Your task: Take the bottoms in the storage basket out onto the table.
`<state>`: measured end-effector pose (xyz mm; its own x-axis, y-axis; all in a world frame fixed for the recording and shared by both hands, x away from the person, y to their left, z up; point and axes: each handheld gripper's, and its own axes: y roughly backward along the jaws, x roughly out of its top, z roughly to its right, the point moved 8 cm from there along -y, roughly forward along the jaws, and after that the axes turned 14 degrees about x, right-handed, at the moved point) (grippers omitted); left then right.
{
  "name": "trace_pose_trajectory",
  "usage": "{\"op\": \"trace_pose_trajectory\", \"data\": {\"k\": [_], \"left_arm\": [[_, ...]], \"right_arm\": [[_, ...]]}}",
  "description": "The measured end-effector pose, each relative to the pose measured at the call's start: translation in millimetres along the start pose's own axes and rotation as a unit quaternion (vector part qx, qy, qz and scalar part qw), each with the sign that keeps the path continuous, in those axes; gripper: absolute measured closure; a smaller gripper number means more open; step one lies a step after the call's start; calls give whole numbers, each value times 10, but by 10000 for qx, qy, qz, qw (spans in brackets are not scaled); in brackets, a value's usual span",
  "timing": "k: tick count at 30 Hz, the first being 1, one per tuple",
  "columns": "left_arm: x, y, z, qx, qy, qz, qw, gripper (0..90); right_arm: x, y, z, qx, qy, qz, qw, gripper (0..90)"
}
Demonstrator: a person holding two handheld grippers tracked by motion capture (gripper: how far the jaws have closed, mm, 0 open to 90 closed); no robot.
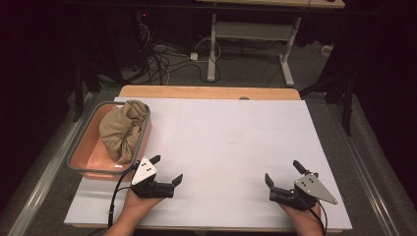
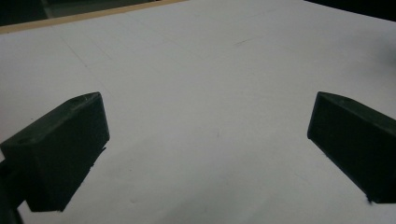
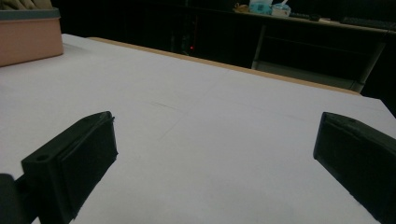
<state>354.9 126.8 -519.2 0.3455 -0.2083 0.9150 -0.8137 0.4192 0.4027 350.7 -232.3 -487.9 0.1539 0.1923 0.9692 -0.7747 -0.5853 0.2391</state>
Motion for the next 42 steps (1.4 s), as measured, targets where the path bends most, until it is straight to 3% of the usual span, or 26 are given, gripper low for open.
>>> {"op": "trace_pose_trajectory", "data": {"k": [13, 21, 29, 42], "left_arm": [[-6, 3, -37, -52, 89, -75, 9999, 0], [-15, 24, 6, -95, 23, -100, 9999, 0], [19, 57, -3, -125, 125, -69, 9998, 0], [192, 197, 57, -191, -60, -69, 9998, 0]], "right_arm": [[-14, 10, -22, 50, -60, 36, 10000, 3], [1, 4, -45, 85, -61, 64, 9999, 3], [2, -8, -67, 150, -61, 57, 9999, 3], [5, 15, -69, 132, -48, 44, 9999, 3]]}}
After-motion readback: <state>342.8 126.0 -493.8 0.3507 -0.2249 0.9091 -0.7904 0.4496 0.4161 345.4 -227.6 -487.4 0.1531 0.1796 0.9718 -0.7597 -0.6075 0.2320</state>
